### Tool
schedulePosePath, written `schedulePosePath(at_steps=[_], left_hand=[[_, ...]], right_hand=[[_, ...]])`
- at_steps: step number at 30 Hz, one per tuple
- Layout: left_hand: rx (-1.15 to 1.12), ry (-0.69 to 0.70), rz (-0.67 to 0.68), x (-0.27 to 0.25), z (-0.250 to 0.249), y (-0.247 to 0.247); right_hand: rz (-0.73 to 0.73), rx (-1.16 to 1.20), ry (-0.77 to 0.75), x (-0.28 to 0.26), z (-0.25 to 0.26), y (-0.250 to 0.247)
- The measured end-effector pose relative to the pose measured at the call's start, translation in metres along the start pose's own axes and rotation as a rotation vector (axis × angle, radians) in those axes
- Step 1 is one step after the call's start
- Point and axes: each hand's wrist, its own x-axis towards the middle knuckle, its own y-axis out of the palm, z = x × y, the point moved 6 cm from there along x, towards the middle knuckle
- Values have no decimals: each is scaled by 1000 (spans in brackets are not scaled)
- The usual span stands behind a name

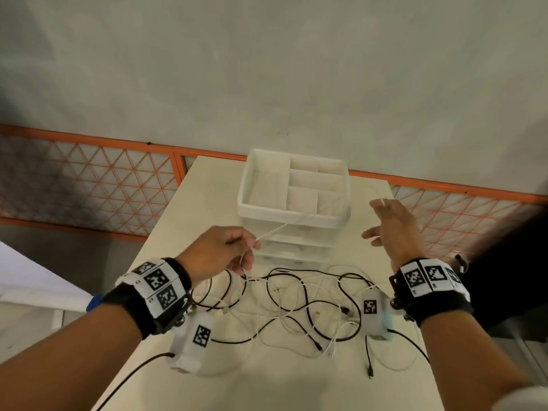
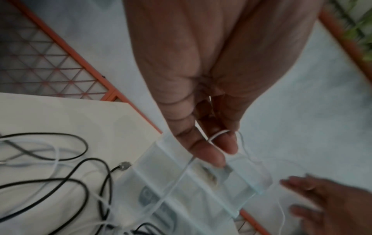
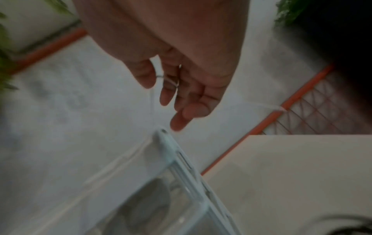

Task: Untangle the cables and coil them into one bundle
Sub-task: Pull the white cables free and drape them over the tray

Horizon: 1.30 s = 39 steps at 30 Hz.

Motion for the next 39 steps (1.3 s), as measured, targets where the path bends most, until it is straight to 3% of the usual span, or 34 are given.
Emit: schedulePosePath(at_steps=[2, 3, 4, 6, 9, 11, 15, 18, 21, 24, 27, 29, 35, 39], left_hand=[[55, 63, -35, -3, -13, -3], [82, 92, -47, -4, -19, -3], [96, 114, -53, -6, -22, -2], [81, 132, -34, -8, -24, 5], [50, 160, 36, -10, -26, 26], [45, 168, 60, -11, -22, 36], [262, 54, 116, -15, 19, 41], [430, -85, 133, -24, 63, 42], [462, -161, 41, -30, 93, 33], [345, -212, -111, -30, 101, 16], [220, -185, -222, -30, 85, 4], [162, -157, -231, -28, 70, 1], [8, -154, -231, -28, 51, -9], [26, -44, -166, -31, 26, -1]], right_hand=[[103, -199, 42, 3, -17, 5], [75, -306, 48, -3, -21, 3], [9, -373, 13, -14, -16, 1], [-39, -288, -152, -45, 6, 10], [299, -231, -370, -89, 28, 64], [379, -351, -356, -91, 21, 86], [252, -473, -187, -59, -20, 71], [113, -377, -230, -52, -39, 55], [157, -398, -287, -66, -64, 70], [314, -512, -279, -92, -99, 103], [705, -696, -234, -129, -133, 154], [827, -807, -187, -146, -145, 177], [794, -1009, -281, -149, -124, 196], [700, -658, -401, -135, -60, 177]])
